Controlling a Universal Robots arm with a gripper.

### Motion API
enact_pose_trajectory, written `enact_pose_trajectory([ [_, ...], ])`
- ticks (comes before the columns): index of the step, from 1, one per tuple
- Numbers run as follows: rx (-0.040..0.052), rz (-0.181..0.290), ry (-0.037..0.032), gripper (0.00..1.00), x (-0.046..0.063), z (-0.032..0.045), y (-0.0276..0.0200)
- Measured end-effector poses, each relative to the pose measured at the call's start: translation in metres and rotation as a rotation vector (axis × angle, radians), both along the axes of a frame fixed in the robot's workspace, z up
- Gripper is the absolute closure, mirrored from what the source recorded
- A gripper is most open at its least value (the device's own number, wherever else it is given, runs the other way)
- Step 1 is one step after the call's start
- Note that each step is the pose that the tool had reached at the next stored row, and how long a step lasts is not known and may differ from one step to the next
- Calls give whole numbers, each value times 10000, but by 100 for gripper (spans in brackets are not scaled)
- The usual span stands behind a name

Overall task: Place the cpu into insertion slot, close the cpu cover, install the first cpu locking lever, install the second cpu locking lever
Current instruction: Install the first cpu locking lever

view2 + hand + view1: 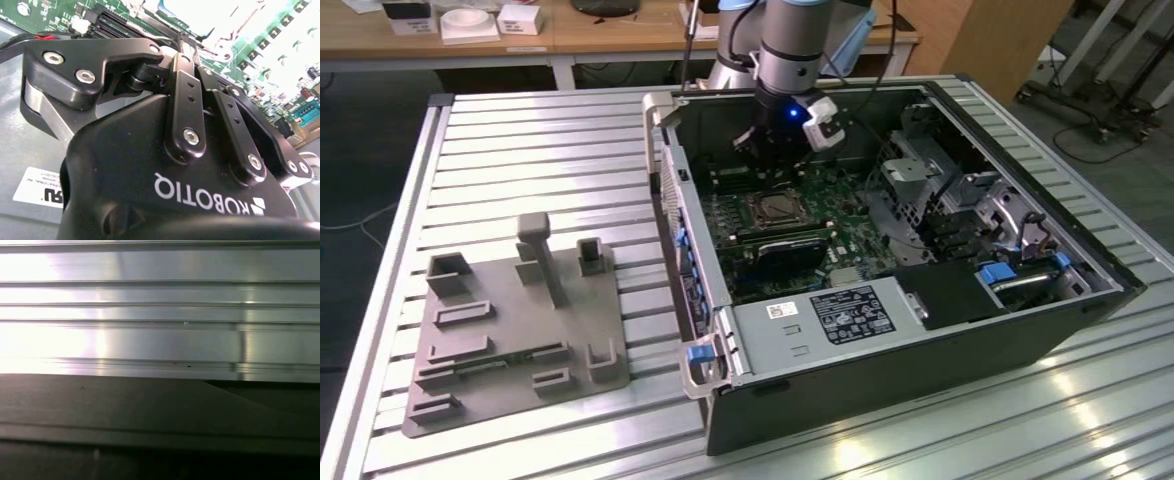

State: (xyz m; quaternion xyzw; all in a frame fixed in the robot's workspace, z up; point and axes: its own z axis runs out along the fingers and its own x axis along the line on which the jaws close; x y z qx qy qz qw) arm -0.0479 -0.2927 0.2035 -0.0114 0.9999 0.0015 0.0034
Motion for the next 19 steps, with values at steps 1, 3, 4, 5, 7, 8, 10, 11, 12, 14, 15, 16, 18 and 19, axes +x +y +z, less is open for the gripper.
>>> enact_pose_trajectory([
  [1, 0, 0, 0, 90, 6, 0, 0],
  [3, 0, 0, 0, 90, 17, 0, 0],
  [4, -1, 0, 0, 90, 23, 0, 0],
  [5, 0, 0, 0, 90, 29, 0, 0],
  [7, -1, 0, 1, 90, 42, 0, 0],
  [8, -1, 0, 0, 90, 56, 0, 1],
  [10, 0, 0, 0, 90, 74, 0, 1],
  [11, 0, 0, 0, 90, 82, 0, 1],
  [12, 0, 0, 0, 90, 89, 0, 1],
  [14, 0, 0, -1, 90, 111, 0, 2],
  [15, 0, 0, 0, 90, 116, 0, 2],
  [16, 0, 1, 0, 90, 121, 0, 2],
  [18, -1, 0, -1, 90, 129, 0, 3],
  [19, -1, 0, 0, 90, 132, 0, 3],
])
